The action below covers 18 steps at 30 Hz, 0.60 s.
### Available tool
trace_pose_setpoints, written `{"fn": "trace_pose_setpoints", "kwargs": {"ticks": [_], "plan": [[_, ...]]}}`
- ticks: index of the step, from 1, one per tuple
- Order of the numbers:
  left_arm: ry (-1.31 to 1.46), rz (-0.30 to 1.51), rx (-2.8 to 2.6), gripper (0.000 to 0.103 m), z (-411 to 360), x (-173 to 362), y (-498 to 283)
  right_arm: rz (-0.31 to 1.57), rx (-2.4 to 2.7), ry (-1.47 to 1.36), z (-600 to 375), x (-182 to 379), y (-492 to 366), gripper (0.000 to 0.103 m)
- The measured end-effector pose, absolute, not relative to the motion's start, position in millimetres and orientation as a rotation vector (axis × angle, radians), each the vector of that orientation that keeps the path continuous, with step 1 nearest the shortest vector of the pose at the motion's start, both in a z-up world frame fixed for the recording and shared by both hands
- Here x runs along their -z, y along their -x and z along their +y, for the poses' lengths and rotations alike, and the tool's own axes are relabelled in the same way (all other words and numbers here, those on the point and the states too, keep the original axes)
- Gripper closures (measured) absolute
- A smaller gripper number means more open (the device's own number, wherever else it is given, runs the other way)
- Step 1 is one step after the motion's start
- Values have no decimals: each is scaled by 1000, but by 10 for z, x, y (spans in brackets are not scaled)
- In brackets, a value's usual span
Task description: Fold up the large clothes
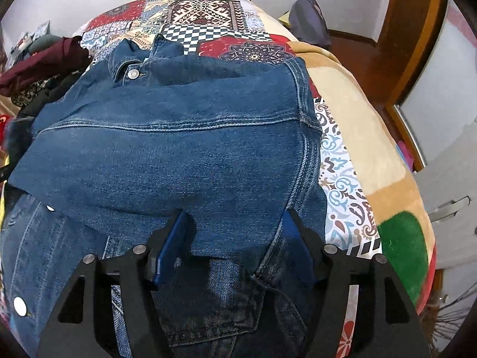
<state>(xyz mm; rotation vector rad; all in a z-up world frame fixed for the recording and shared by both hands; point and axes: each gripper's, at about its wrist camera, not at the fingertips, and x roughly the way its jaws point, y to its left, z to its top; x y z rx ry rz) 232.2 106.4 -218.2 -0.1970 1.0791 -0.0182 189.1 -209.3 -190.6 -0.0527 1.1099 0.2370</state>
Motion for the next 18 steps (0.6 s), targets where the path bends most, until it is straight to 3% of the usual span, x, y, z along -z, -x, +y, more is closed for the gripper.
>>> {"fn": "trace_pose_setpoints", "kwargs": {"ticks": [4, 7, 18], "plan": [[224, 1064, -34, 43, 1238, 2198, -2110, 1110, -231, 60, -2143, 1925, -1891, 40], [273, 1054, -34, 35, 1365, 2251, -2008, 1111, -226, 56, -2165, 1924, -1882, 39], [195, 974, -53, 35, 1489, 1739, -2048, 1116, -242, 71, -2193, 1713, -1996, 39]]}}
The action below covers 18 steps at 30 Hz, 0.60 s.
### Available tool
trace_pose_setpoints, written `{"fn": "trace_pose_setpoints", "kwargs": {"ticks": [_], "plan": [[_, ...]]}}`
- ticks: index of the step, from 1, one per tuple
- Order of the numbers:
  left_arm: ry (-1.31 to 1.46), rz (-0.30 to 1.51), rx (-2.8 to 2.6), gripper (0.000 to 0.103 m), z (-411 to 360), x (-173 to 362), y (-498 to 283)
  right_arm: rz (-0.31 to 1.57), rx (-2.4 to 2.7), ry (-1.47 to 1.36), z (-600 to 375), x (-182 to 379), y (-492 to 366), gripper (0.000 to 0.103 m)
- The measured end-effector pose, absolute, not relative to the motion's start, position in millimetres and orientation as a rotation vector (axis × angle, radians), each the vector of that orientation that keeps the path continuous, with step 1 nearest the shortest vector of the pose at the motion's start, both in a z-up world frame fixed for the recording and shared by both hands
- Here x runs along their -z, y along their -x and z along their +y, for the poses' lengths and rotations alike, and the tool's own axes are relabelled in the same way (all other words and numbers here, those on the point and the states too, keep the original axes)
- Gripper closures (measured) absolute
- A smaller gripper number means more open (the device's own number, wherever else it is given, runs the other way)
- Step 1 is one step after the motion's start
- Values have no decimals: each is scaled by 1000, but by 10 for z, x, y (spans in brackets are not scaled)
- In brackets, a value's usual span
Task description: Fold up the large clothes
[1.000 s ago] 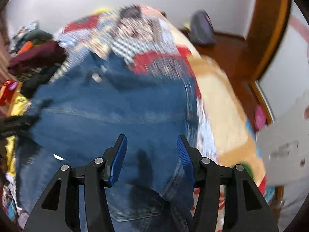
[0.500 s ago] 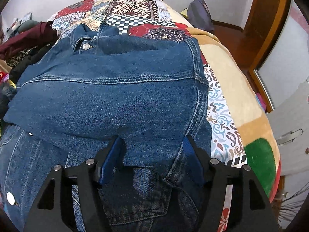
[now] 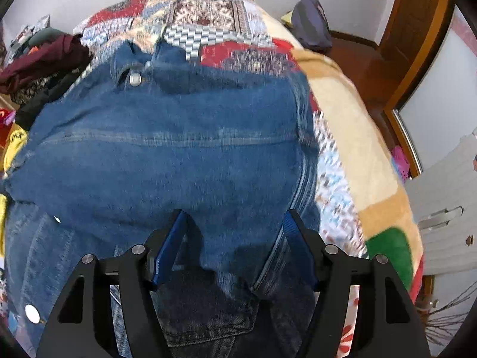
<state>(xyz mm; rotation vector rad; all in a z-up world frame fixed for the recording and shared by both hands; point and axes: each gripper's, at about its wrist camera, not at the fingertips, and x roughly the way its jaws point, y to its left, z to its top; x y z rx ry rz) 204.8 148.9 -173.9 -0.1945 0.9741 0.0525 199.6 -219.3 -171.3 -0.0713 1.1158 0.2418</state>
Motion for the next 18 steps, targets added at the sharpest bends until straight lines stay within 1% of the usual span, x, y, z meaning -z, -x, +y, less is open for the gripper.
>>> {"fn": "trace_pose_setpoints", "kwargs": {"ticks": [5, 9, 14, 18], "plan": [[171, 918, -77, 35, 1656, 1538, -2290, 1043, -230, 39, -2306, 1481, -2168, 39], [168, 919, -98, 35, 1767, 1568, -2550, 1001, -198, 20, -2394, 1383, -2378, 39], [247, 992, -75, 35, 1898, 1863, -2865, 1025, -169, -23, -2502, 1471, -2686, 39], [380, 1081, -24, 35, 1986, 2197, -3080, 1087, -186, -112, -2613, 1695, -2892, 39]]}}
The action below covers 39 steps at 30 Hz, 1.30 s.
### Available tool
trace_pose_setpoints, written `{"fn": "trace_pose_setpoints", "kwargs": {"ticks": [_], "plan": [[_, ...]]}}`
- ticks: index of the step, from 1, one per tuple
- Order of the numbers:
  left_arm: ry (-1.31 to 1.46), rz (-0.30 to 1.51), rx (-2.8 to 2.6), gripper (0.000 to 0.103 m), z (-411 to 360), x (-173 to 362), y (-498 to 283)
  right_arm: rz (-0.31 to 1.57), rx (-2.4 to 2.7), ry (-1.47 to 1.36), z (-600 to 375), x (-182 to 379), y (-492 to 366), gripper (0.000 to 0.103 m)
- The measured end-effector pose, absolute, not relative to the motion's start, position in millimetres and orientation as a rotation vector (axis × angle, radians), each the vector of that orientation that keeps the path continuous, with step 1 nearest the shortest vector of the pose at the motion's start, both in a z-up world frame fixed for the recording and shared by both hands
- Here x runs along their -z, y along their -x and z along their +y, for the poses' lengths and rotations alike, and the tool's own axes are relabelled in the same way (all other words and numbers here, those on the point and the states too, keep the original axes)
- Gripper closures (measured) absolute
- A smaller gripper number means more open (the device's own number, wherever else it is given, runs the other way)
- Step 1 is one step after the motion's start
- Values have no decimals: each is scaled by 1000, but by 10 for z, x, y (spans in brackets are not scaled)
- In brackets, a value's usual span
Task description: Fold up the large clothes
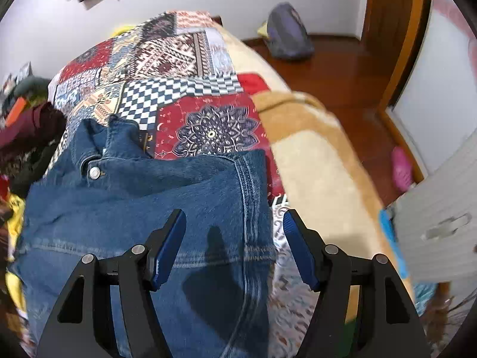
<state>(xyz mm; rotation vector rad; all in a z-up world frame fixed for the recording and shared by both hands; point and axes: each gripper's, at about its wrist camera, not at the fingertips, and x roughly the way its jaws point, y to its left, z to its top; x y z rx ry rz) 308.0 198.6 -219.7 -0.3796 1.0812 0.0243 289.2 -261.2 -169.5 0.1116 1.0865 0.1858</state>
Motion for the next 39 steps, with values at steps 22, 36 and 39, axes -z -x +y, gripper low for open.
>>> {"fn": "trace_pose_setpoints", "kwargs": {"ticks": [22, 36, 39], "plan": [[343, 1102, -18, 95, 2012, 2491, -3660, 1108, -268, -29, -2399, 1897, -3185, 88], [193, 815, -96, 103, 1835, 1197, -3742, 822, -324, 32, -2260, 840, -3123, 89], [122, 732, -114, 103, 1812, 888, -3841, 817, -322, 32, -2181, 843, -3255, 89]]}}
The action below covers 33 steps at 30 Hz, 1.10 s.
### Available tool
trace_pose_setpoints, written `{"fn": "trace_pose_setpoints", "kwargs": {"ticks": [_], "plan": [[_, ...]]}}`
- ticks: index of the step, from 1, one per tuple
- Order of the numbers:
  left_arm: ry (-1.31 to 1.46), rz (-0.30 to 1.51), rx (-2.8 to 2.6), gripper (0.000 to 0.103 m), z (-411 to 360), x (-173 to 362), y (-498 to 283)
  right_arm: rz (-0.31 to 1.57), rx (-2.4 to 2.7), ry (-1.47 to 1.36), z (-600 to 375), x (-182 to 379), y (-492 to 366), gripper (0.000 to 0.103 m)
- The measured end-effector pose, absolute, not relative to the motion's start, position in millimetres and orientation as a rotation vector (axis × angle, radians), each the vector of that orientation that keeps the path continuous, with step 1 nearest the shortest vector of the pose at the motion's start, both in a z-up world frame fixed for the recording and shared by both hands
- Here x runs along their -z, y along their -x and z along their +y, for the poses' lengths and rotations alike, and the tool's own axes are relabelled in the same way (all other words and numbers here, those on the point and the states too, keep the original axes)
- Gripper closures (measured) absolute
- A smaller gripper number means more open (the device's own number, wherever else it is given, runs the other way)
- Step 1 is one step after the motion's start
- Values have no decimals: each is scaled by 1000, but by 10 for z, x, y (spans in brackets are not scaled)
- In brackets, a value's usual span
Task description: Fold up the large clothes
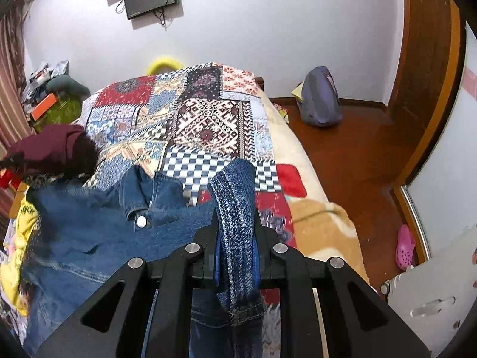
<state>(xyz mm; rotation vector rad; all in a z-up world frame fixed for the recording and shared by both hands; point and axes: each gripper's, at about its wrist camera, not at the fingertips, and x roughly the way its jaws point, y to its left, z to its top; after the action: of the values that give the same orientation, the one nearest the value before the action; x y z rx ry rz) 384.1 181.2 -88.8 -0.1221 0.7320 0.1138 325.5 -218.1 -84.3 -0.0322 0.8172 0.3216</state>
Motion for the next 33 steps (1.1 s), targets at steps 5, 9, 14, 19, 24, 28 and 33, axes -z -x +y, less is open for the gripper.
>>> {"fn": "trace_pose_setpoints", "kwargs": {"ticks": [5, 9, 14, 19, 24, 28, 33], "plan": [[74, 809, -65, 99, 1772, 890, -4009, 844, -319, 40, -2118, 959, -3479, 89], [62, 899, -40, 59, 1747, 1274, -3956, 880, -312, 27, -2174, 1111, -3501, 89], [182, 1047, -43, 49, 1938, 1941, -3837, 928, -307, 18, -2265, 1335, -3531, 89], [422, 1186, -3, 51, 2201, 2555, -3871, 954, -299, 6, -2306, 1438, -3529, 89], [427, 1130, 7, 95, 2175, 2550, -3954, 970, -295, 21, -2297, 1489, -3517, 89], [264, 1072, -3, 96, 1899, 2223, -4050, 963, -295, 35, -2282, 1423, -3504, 89], [168, 941, -11, 96, 1607, 1573, -4147, 878, -307, 27, -2304, 1074, -3450, 89]]}}
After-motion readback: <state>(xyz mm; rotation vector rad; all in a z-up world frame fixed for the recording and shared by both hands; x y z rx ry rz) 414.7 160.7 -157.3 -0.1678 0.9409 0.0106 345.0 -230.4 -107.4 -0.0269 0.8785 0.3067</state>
